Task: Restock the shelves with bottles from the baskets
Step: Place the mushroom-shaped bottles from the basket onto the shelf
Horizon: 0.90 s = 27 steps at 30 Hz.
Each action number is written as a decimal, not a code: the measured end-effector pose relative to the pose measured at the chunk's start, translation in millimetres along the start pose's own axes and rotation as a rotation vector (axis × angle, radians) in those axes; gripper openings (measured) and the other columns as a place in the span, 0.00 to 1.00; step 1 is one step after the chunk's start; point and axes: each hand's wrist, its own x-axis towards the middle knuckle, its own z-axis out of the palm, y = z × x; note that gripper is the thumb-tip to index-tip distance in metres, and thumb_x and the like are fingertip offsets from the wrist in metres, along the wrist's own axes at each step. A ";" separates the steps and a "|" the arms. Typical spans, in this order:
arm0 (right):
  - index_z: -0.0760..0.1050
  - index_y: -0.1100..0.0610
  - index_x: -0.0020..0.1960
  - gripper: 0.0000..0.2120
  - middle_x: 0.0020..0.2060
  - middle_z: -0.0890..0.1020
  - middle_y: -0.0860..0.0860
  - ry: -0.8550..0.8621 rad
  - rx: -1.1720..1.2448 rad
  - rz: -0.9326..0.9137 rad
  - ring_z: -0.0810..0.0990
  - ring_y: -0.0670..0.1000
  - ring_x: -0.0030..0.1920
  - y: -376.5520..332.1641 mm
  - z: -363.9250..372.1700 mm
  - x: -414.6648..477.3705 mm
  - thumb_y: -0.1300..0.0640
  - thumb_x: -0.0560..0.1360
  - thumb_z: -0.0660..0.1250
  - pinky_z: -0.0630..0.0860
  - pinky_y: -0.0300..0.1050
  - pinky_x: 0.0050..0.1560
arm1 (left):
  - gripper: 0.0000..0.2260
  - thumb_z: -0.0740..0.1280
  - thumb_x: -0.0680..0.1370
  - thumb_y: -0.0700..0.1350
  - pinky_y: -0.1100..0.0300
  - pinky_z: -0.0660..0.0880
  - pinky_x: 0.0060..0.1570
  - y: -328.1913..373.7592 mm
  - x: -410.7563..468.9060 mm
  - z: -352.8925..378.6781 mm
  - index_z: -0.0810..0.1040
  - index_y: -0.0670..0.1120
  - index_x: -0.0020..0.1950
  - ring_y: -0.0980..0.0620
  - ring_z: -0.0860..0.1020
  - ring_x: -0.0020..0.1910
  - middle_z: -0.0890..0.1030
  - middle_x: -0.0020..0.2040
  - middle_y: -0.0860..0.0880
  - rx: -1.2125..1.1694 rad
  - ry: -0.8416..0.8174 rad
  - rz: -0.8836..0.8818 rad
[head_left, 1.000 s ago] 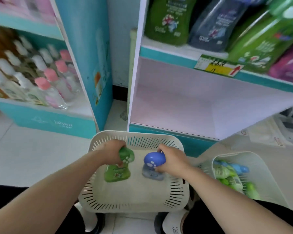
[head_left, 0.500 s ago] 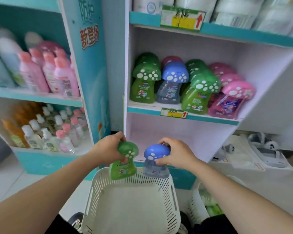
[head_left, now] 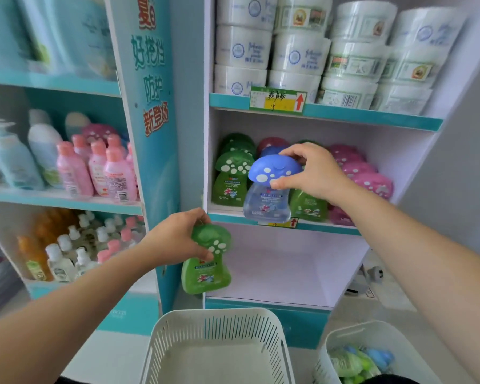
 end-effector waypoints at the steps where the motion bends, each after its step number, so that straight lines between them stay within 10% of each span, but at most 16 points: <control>1: 0.78 0.53 0.56 0.27 0.51 0.78 0.50 0.024 -0.027 -0.006 0.76 0.51 0.50 -1.6 -3.6 7.0 0.52 0.59 0.81 0.72 0.44 0.52 | 0.25 0.80 0.62 0.49 0.59 0.76 0.46 0.5 1.3 -2.9 0.70 0.55 0.52 0.54 0.78 0.45 0.77 0.47 0.56 0.000 0.003 -0.001; 17: 0.70 0.58 0.69 0.34 0.65 0.74 0.55 -0.016 -0.251 0.075 0.72 0.56 0.64 39.2 28.5 38.2 0.53 0.67 0.77 0.67 0.47 0.62 | 0.24 0.80 0.63 0.48 0.58 0.77 0.46 15.9 13.1 -20.8 0.71 0.55 0.53 0.54 0.78 0.45 0.77 0.49 0.55 0.005 0.023 0.041; 27: 0.72 0.57 0.65 0.23 0.57 0.78 0.56 0.055 -0.410 0.065 0.72 0.58 0.59 43.4 38.7 34.5 0.52 0.72 0.71 0.71 0.49 0.52 | 0.25 0.79 0.64 0.48 0.59 0.75 0.48 51.2 24.0 -43.8 0.73 0.53 0.57 0.54 0.77 0.47 0.77 0.50 0.56 0.005 0.092 0.122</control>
